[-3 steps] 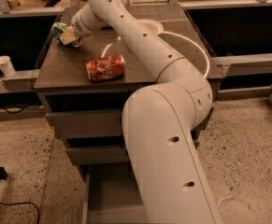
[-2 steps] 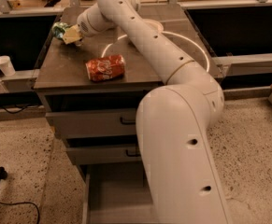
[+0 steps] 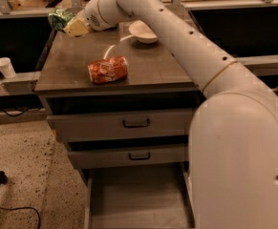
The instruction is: Place green can into bottom drawer
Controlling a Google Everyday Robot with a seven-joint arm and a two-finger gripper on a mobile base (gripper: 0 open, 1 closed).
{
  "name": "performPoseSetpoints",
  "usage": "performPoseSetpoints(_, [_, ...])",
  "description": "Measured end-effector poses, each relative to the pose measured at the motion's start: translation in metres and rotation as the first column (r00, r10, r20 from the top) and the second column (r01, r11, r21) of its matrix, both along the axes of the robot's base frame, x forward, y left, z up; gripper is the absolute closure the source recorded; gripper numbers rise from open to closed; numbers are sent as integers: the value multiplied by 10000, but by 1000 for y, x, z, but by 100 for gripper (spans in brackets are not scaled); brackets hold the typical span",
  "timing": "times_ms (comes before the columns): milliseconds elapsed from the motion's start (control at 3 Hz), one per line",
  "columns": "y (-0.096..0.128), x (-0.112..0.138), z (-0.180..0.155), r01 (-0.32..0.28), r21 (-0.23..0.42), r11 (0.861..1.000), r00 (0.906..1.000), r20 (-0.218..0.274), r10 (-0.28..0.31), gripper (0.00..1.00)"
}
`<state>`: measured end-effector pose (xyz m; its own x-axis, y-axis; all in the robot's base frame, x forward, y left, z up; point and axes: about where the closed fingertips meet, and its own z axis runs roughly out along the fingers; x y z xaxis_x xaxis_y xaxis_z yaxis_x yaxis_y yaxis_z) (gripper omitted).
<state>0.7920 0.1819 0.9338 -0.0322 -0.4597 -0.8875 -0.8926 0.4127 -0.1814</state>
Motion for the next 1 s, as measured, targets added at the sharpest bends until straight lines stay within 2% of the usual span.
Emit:
performPoseSetpoints(333, [4,-36,25,-1305,-11,9915,9874,903,1300,100])
performPoseSetpoints(667, [10,-46,28,-2003,-463,9786,9638,1704,2053,100])
performPoseSetpoints(1000, [10,-46,28,-2005,-466,9786,9637,1704,2056,100])
